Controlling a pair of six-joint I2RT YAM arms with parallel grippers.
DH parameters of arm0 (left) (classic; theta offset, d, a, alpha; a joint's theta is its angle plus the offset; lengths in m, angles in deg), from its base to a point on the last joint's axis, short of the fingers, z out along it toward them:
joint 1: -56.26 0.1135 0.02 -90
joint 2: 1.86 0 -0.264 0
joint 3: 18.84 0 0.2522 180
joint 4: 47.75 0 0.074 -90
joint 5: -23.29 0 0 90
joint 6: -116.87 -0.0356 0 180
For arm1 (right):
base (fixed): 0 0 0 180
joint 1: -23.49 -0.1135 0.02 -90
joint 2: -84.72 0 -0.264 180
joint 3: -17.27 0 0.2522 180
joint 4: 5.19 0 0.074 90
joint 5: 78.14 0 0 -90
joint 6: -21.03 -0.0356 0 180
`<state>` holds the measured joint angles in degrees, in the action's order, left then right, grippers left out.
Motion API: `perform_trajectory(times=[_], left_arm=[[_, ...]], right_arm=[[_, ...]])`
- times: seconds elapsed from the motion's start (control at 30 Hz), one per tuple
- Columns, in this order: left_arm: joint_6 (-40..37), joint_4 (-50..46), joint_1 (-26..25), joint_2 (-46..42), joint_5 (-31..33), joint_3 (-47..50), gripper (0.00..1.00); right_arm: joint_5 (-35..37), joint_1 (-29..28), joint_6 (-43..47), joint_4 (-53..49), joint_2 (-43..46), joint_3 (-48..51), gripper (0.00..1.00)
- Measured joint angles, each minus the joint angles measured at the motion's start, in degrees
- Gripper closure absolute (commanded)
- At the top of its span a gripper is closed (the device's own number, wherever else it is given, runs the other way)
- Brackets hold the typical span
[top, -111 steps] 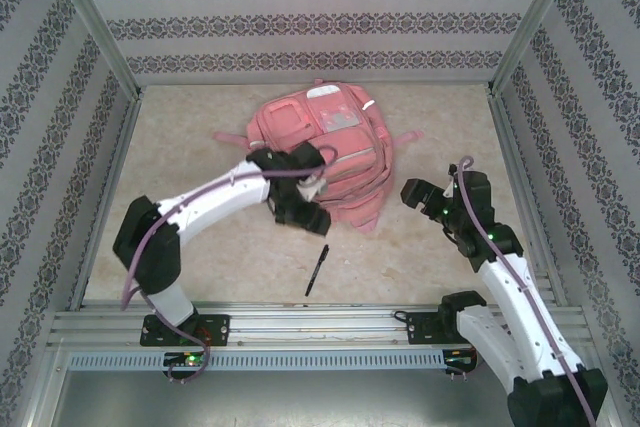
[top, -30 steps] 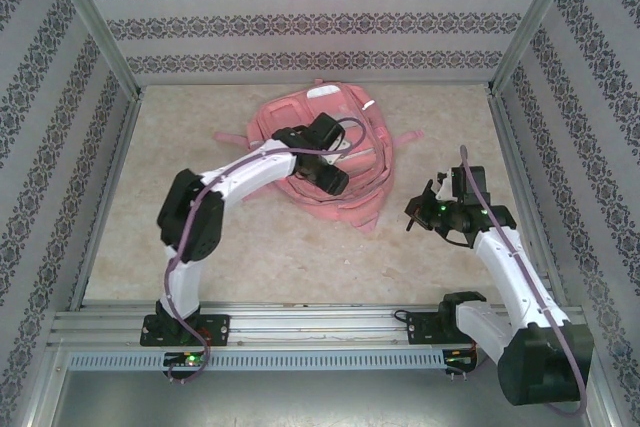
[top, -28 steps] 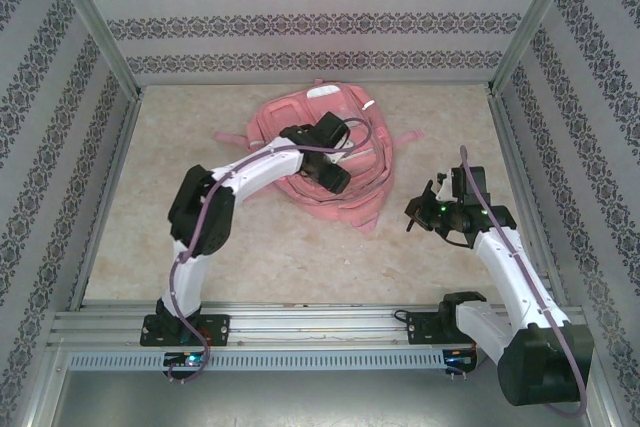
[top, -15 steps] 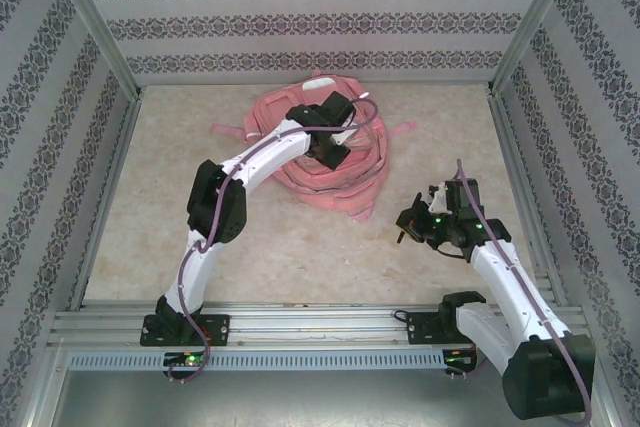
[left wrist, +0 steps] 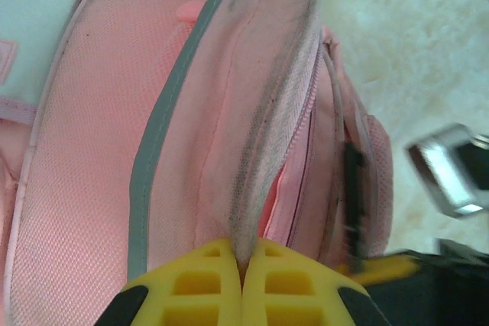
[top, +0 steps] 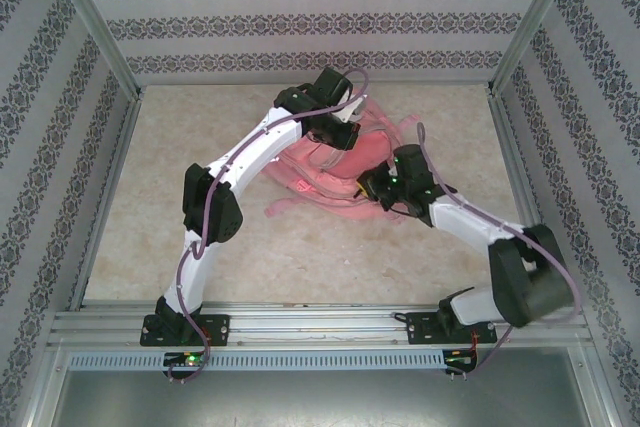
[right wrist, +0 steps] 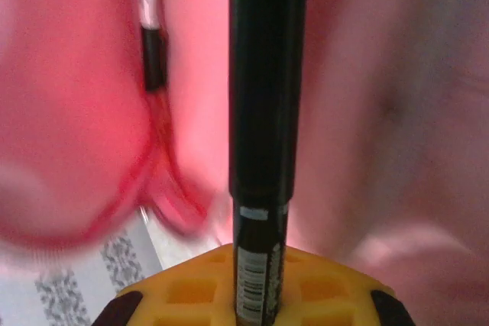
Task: Pack the student bag
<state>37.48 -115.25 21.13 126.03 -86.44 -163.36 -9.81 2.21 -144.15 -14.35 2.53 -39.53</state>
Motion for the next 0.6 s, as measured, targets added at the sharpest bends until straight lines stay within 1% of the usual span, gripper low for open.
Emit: perform_trajectory(times=[0.13, 0.17, 0.2, 0.23, 0.27, 0.37, 0.4, 0.43, 0.5, 0.53, 0.6], left_arm=[[1.7, -0.1, 0.0, 0.0, -2.0, 0.0, 1.0], [1.9, -0.1, 0.0, 0.0, -2.3, 0.0, 1.0], [2.1, 0.0, 0.2, 0.0, -2.4, 0.0, 1.0], [2.4, 0.0, 0.4, 0.0, -2.6, 0.0, 1.0], [2.6, 0.0, 0.6, 0.0, -2.6, 0.0, 1.0], [3.4, 0.0, 1.3, 0.0, -3.5, 0.0, 1.0], [3.5, 0.0, 1.5, 0.0, -3.9, 0.0, 1.0], [3.7, 0.0, 1.6, 0.0, -4.2, 0.0, 1.0], [3.9, 0.1, 1.6, 0.0, -4.6, 0.0, 1.0], [4.0, 0.1, 1.8, 0.0, -5.0, 0.0, 1.0], [4.2, 0.1, 1.9, 0.0, -5.6, 0.0, 1.0]], right_arm=[[2.9, -0.7, -2.0, 0.9, -6.0, -6.3, 1.0], [3.3, -0.9, -2.4, 0.7, -6.9, -7.1, 0.97], [3.9, -1.0, -2.7, 0.5, -8.1, -7.9, 0.85], [4.2, -1.0, -3.0, 0.3, -9.2, -8.6, 0.69], [4.3, -1.0, -3.2, 0.0, -10.1, -9.1, 0.67], [4.1, -0.6, -4.2, 0.1, -12.2, -9.8, 0.79], [4.1, -0.5, -4.2, -0.1, -12.3, -9.8, 0.8], [4.0, -0.3, -4.1, -0.2, -12.2, -9.8, 0.78], [4.1, 0.1, -4.1, -0.1, -12.0, -9.8, 0.68], [3.8, 0.4, -4.0, 0.0, -12.0, -9.9, 0.65], [3.5, 1.0, -3.9, -0.1, -11.7, -10.5, 0.64]])
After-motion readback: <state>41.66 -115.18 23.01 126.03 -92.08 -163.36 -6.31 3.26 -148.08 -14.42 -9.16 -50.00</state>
